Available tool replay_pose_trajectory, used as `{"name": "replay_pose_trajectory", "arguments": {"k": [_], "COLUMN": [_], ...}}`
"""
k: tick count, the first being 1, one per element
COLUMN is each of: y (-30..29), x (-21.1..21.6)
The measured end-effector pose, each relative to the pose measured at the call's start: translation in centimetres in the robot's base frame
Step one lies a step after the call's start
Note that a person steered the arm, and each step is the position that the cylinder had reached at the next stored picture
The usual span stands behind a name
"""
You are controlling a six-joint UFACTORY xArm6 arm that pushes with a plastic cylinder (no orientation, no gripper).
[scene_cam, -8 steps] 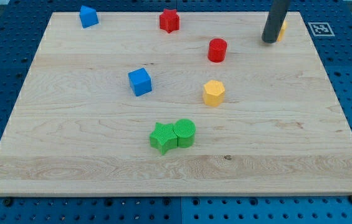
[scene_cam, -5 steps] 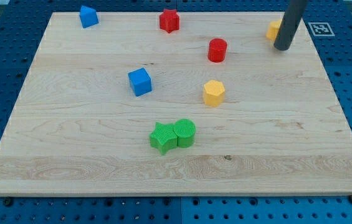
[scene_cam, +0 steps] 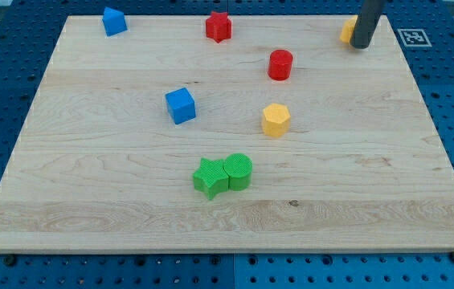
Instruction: Place the yellow heart horizontally right to the red star
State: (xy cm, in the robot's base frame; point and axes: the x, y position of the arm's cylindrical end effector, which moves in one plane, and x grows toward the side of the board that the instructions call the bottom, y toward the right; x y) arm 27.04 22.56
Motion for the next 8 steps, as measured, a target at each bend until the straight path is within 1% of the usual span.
{"name": "replay_pose_trajectory", "arguments": {"k": [4, 5, 6, 7, 8], "y": [0.0, 0.0, -0.2, -0.2, -0.2], "x": [-1.0, -1.9, -1.5, 2.3, 3.9]}}
